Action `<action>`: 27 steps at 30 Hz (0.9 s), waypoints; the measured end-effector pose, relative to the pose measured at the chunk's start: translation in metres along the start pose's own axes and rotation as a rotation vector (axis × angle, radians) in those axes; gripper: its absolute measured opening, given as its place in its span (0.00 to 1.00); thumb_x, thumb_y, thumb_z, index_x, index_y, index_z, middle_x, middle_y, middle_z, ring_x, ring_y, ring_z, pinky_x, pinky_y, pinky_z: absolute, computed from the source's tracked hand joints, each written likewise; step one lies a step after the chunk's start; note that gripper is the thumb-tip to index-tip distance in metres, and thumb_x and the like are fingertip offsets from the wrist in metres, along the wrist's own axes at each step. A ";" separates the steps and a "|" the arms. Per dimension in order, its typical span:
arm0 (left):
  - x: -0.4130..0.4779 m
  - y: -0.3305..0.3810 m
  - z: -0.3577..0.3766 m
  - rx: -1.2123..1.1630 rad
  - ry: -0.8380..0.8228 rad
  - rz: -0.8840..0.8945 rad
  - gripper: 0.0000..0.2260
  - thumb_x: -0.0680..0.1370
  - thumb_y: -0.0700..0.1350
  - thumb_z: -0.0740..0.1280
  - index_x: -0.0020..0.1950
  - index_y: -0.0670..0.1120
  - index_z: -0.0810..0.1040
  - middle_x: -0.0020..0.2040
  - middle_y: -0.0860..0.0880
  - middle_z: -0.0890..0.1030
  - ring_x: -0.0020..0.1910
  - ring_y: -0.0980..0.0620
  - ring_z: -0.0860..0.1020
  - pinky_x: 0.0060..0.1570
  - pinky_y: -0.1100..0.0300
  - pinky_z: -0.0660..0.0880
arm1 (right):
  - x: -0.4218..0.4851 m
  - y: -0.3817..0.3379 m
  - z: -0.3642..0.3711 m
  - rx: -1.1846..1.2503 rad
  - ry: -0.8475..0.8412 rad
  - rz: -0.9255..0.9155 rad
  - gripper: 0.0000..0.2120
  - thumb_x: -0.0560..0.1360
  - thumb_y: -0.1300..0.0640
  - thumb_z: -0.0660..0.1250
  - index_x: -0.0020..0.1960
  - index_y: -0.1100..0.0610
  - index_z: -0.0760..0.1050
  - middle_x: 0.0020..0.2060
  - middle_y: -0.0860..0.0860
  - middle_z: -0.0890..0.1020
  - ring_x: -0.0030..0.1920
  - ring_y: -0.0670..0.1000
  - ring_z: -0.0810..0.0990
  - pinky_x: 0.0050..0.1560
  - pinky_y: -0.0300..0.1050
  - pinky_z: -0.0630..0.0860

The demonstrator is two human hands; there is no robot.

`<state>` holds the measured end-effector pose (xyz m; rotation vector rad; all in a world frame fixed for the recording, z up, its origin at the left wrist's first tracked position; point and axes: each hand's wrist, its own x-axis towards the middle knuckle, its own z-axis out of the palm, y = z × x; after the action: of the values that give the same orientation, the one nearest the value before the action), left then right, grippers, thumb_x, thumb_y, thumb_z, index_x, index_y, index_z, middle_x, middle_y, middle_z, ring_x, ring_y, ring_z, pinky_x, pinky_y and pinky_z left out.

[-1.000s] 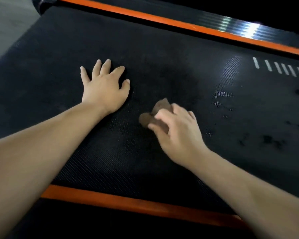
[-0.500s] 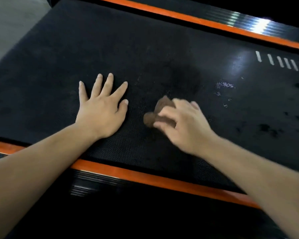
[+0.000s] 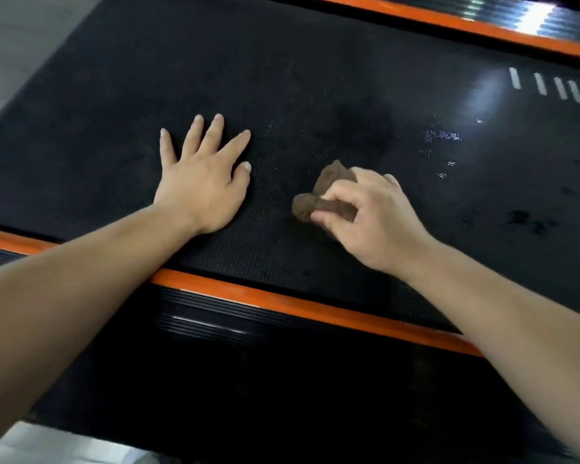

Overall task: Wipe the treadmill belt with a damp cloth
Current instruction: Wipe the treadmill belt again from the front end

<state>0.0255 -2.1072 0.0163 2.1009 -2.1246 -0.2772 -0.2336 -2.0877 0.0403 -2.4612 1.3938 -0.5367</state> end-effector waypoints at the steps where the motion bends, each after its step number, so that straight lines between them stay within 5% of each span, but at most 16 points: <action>1: 0.000 0.000 -0.001 0.001 -0.004 -0.001 0.25 0.85 0.58 0.50 0.83 0.59 0.56 0.85 0.47 0.50 0.84 0.45 0.43 0.77 0.32 0.38 | -0.007 -0.003 0.000 0.037 -0.019 0.007 0.08 0.74 0.45 0.73 0.44 0.48 0.79 0.41 0.47 0.75 0.44 0.49 0.73 0.52 0.51 0.67; 6: 0.004 0.010 -0.007 -0.011 -0.033 -0.088 0.24 0.85 0.57 0.51 0.81 0.58 0.59 0.85 0.46 0.51 0.84 0.44 0.44 0.75 0.28 0.37 | -0.055 0.000 -0.023 0.129 -0.253 -0.077 0.06 0.74 0.45 0.73 0.45 0.46 0.80 0.41 0.46 0.74 0.47 0.43 0.68 0.57 0.40 0.63; 12: 0.014 0.068 0.003 -0.113 -0.028 -0.121 0.23 0.84 0.57 0.52 0.80 0.57 0.62 0.85 0.44 0.51 0.83 0.41 0.42 0.76 0.30 0.35 | -0.031 0.052 -0.034 0.008 0.101 0.206 0.08 0.74 0.47 0.74 0.45 0.51 0.80 0.44 0.49 0.77 0.45 0.53 0.76 0.51 0.53 0.72; 18: 0.014 0.081 0.020 0.031 0.013 -0.144 0.26 0.84 0.59 0.46 0.83 0.59 0.53 0.85 0.42 0.47 0.82 0.37 0.41 0.74 0.27 0.37 | -0.071 0.024 -0.028 0.101 -0.157 -0.008 0.12 0.74 0.39 0.67 0.45 0.47 0.79 0.42 0.49 0.75 0.44 0.49 0.72 0.53 0.48 0.64; 20: 0.014 0.081 0.021 0.032 0.019 -0.128 0.26 0.84 0.59 0.46 0.83 0.59 0.53 0.85 0.42 0.47 0.83 0.37 0.41 0.75 0.28 0.37 | -0.042 0.046 -0.028 0.008 -0.048 -0.001 0.14 0.74 0.38 0.66 0.46 0.49 0.80 0.42 0.50 0.77 0.44 0.52 0.75 0.52 0.50 0.67; 24: 0.012 0.081 0.020 0.019 0.023 -0.029 0.26 0.85 0.59 0.47 0.84 0.58 0.53 0.85 0.44 0.49 0.83 0.41 0.42 0.78 0.33 0.38 | 0.016 0.081 -0.029 -0.066 0.201 0.290 0.09 0.76 0.42 0.68 0.45 0.47 0.77 0.44 0.48 0.77 0.45 0.53 0.76 0.56 0.55 0.73; 27: 0.014 0.081 0.019 0.021 0.005 -0.027 0.27 0.85 0.60 0.47 0.84 0.59 0.52 0.85 0.45 0.47 0.83 0.42 0.41 0.78 0.35 0.37 | -0.012 0.053 -0.014 -0.058 0.124 0.146 0.10 0.76 0.43 0.68 0.46 0.49 0.77 0.44 0.49 0.76 0.44 0.51 0.72 0.50 0.49 0.65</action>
<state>-0.0577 -2.1196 0.0156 2.1409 -2.1067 -0.2541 -0.2865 -2.1047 0.0291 -2.3814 1.6438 -0.6332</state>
